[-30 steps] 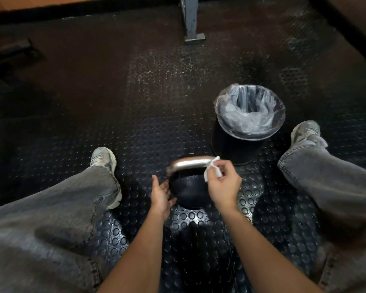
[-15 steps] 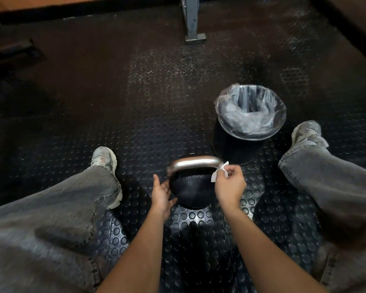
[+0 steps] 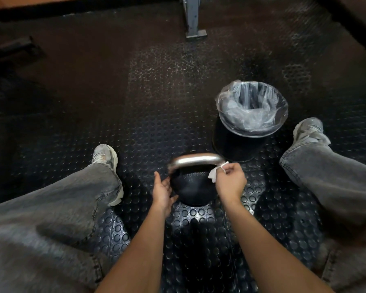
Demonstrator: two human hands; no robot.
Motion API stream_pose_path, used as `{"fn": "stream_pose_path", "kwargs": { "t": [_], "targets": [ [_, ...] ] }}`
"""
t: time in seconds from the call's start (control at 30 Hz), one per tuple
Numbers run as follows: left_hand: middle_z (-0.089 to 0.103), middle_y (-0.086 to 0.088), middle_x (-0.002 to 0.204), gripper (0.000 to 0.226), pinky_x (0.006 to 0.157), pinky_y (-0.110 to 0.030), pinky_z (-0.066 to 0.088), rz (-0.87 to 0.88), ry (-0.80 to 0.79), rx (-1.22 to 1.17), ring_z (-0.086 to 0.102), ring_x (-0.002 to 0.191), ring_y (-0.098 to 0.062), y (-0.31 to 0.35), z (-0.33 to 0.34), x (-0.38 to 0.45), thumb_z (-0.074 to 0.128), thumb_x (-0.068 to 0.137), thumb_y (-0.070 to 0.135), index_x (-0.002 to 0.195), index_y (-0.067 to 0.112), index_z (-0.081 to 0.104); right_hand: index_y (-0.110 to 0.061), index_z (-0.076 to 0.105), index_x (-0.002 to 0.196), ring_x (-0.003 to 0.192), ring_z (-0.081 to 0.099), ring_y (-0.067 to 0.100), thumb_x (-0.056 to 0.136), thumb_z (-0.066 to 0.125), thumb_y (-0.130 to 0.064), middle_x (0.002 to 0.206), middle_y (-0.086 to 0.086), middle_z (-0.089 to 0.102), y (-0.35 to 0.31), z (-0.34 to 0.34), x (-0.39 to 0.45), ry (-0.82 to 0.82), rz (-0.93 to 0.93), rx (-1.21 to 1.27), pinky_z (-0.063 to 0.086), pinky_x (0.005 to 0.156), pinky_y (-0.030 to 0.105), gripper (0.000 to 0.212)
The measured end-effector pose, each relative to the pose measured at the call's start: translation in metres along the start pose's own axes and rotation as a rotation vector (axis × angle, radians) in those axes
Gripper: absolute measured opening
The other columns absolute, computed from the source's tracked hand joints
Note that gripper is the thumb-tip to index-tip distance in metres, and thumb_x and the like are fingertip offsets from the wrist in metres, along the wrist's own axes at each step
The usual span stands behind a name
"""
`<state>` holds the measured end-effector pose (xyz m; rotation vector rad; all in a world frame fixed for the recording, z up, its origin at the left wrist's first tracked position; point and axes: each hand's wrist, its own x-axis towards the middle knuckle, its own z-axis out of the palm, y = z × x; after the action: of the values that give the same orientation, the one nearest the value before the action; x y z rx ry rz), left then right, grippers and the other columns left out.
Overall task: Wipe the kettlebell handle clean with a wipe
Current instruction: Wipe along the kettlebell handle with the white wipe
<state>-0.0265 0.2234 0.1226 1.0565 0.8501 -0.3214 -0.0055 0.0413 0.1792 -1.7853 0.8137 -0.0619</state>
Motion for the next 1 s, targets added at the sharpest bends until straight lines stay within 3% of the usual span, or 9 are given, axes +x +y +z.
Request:
{"fn": "stream_pose_path", "kwargs": {
  "t": [0.13, 0.23, 0.4, 0.5, 0.63, 0.77, 0.83, 0.93, 1.0],
  "targets": [
    [0.058, -0.011, 0.141, 0.084, 0.114, -0.055, 0.035, 0.005, 0.004, 0.009, 0.051, 0.133, -0.028, -0.001, 0.001, 0.000, 0.020, 0.095, 0.073, 0.146, 0.011, 0.046, -0.018, 0.063, 0.083, 0.064, 0.058, 0.008, 0.083, 0.066, -0.009, 0.072, -0.005, 0.064, -0.013, 0.000, -0.025, -0.052, -0.364, 0.025, 0.042, 0.057, 0.011, 0.010],
    [0.062, -0.010, 0.137, 0.085, 0.112, -0.053, 0.038, 0.001, 0.008, 0.009, 0.055, 0.128, -0.027, -0.001, 0.001, 0.000, 0.021, 0.094, 0.075, 0.145, 0.012, 0.048, -0.019, 0.069, 0.085, 0.072, 0.063, 0.010, 0.081, 0.070, -0.011, 0.078, -0.007, 0.068, -0.002, 0.007, -0.024, -0.149, -0.537, -0.076, 0.047, 0.065, 0.016, 0.009],
    [0.055, -0.009, 0.144, 0.082, 0.114, -0.051, 0.035, -0.001, -0.004, 0.017, 0.046, 0.137, -0.028, 0.003, 0.003, -0.007, 0.016, 0.098, 0.070, 0.147, 0.011, 0.044, -0.020, 0.064, 0.084, 0.077, 0.069, 0.020, 0.087, 0.068, -0.011, 0.076, -0.003, 0.068, 0.013, 0.003, 0.000, -0.036, -0.037, -0.038, 0.043, 0.056, 0.016, 0.011],
    [0.051, -0.010, 0.148, 0.083, 0.116, -0.052, 0.033, 0.001, -0.001, 0.019, 0.042, 0.140, -0.028, 0.005, 0.005, -0.009, 0.016, 0.098, 0.069, 0.149, 0.009, 0.040, -0.018, 0.063, 0.088, 0.078, 0.069, 0.022, 0.087, 0.066, -0.012, 0.076, -0.002, 0.067, 0.007, 0.000, 0.005, 0.055, 0.046, 0.049, 0.048, 0.060, 0.024, 0.008],
    [0.045, -0.013, 0.153, 0.085, 0.117, -0.055, 0.030, -0.002, 0.010, 0.007, 0.041, 0.142, -0.028, 0.002, 0.005, -0.004, 0.019, 0.097, 0.072, 0.151, 0.010, 0.038, -0.020, 0.064, 0.086, 0.070, 0.061, 0.007, 0.084, 0.067, -0.012, 0.076, -0.004, 0.067, -0.007, 0.001, -0.016, 0.024, -0.252, 0.059, 0.046, 0.060, 0.015, 0.009],
    [0.048, -0.012, 0.151, 0.082, 0.116, -0.053, 0.033, -0.006, 0.003, -0.011, 0.044, 0.139, -0.028, 0.002, 0.006, -0.006, 0.020, 0.098, 0.070, 0.150, 0.010, 0.040, -0.018, 0.072, 0.086, 0.079, 0.064, 0.009, 0.079, 0.069, -0.012, 0.084, -0.006, 0.071, 0.000, 0.013, -0.025, -0.122, -0.568, -0.048, 0.049, 0.073, 0.018, 0.010],
    [0.047, -0.012, 0.151, 0.083, 0.116, -0.053, 0.031, -0.006, -0.003, 0.001, 0.042, 0.140, -0.028, 0.003, 0.005, -0.007, 0.018, 0.098, 0.070, 0.150, 0.009, 0.039, -0.021, 0.071, 0.085, 0.076, 0.065, 0.010, 0.082, 0.069, -0.015, 0.081, -0.008, 0.071, 0.006, 0.014, -0.019, -0.126, -0.432, -0.090, 0.050, 0.071, 0.020, 0.008],
    [0.044, -0.013, 0.153, 0.085, 0.117, -0.053, 0.030, -0.001, -0.015, 0.008, 0.038, 0.143, -0.028, 0.004, 0.004, -0.007, 0.016, 0.098, 0.070, 0.151, 0.008, 0.037, -0.020, 0.066, 0.084, 0.073, 0.066, 0.015, 0.087, 0.068, -0.011, 0.075, -0.006, 0.066, 0.013, 0.007, -0.004, -0.003, -0.051, -0.012, 0.054, 0.068, 0.028, 0.009],
    [0.046, -0.013, 0.152, 0.083, 0.116, -0.052, 0.032, 0.003, -0.010, 0.010, 0.040, 0.142, -0.028, 0.005, 0.004, -0.008, 0.016, 0.098, 0.069, 0.150, 0.008, 0.039, -0.018, 0.063, 0.086, 0.077, 0.068, 0.022, 0.087, 0.066, -0.010, 0.077, -0.003, 0.066, 0.011, 0.002, 0.002, 0.060, 0.047, 0.086, 0.049, 0.061, 0.021, 0.008]
  ]
}}
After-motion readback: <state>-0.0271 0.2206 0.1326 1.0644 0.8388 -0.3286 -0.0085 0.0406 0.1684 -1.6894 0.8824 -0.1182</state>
